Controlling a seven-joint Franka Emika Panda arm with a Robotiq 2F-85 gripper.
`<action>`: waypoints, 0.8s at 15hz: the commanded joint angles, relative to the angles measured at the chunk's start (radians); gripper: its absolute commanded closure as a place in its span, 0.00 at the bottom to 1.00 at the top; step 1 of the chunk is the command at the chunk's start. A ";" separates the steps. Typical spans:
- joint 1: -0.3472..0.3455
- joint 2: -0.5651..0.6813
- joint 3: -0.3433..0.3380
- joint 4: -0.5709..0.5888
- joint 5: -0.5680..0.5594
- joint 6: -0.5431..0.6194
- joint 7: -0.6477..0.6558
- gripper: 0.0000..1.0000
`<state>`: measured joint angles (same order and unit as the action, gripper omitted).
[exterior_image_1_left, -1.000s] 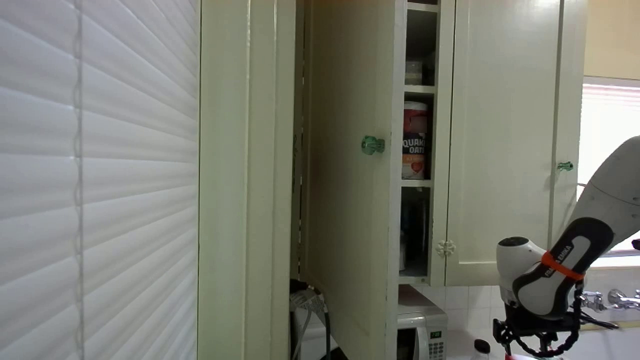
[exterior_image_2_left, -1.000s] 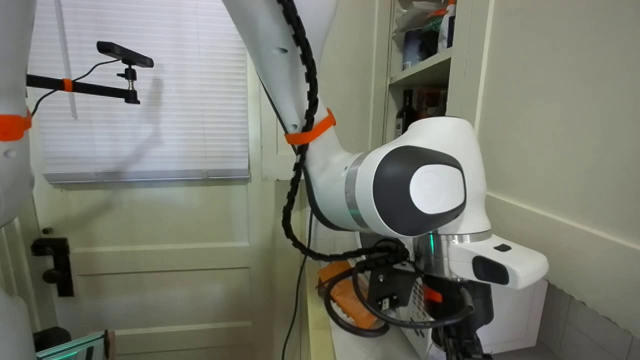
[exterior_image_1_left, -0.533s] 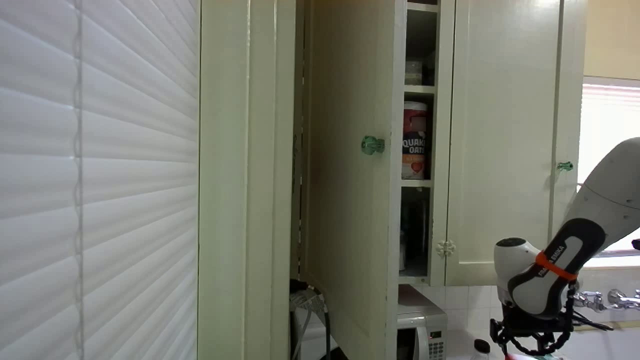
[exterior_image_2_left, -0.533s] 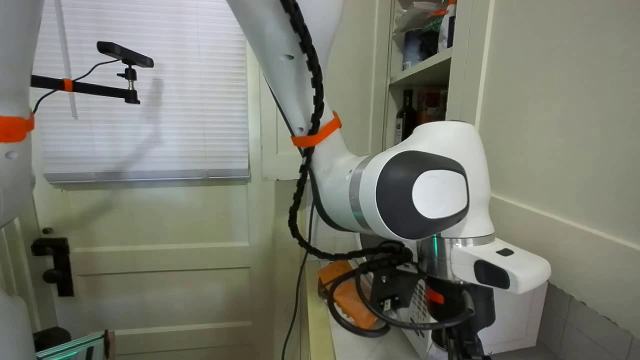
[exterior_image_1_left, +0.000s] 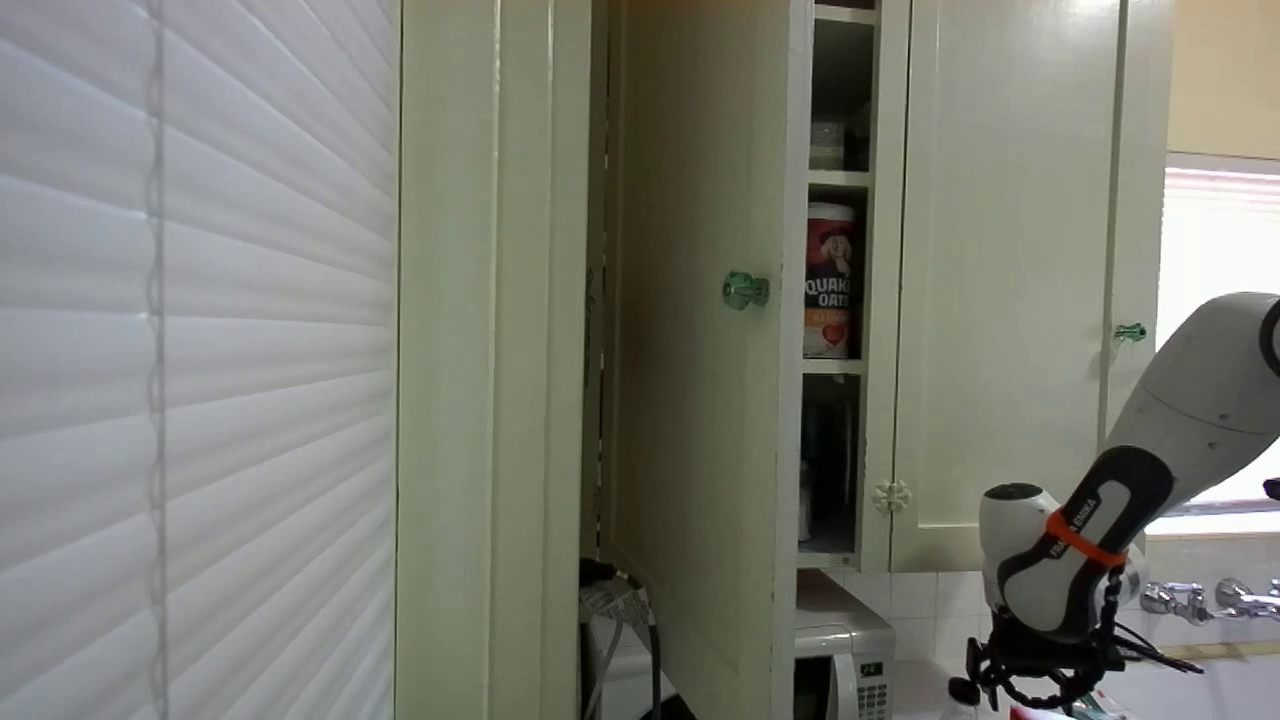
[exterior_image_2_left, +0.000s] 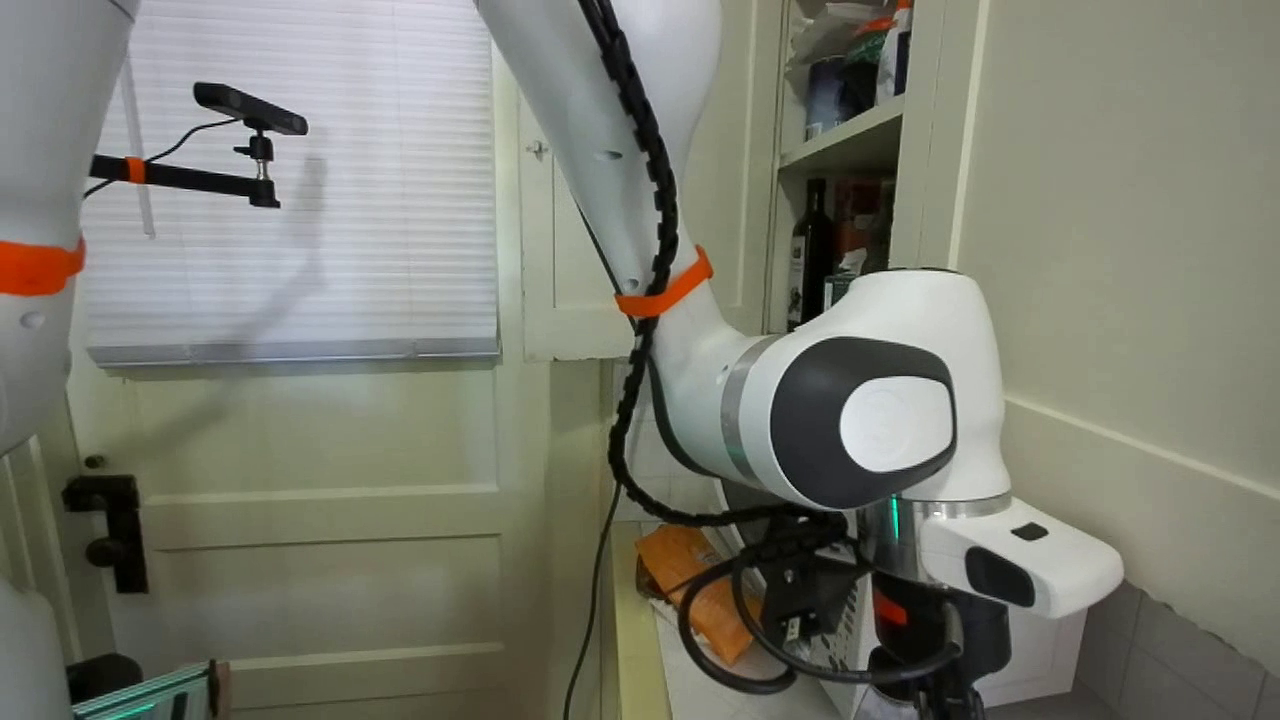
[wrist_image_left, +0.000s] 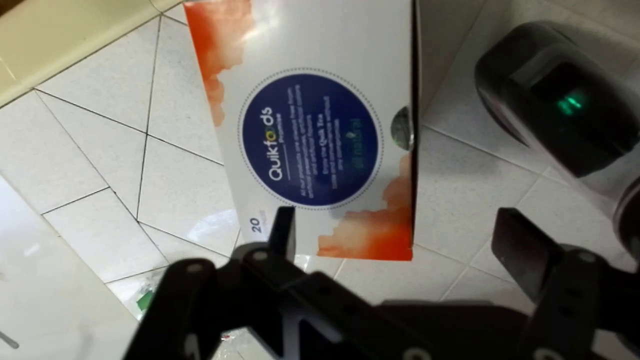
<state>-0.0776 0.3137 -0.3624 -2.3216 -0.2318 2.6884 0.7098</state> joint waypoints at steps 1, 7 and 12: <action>-0.007 0.052 -0.004 0.031 0.033 0.007 -0.005 0.00; -0.025 0.046 0.004 0.036 0.072 -0.022 -0.043 0.00; -0.072 0.012 0.074 0.023 0.218 -0.036 -0.177 0.00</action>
<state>-0.1066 0.3342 -0.3441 -2.2970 -0.1163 2.6842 0.6314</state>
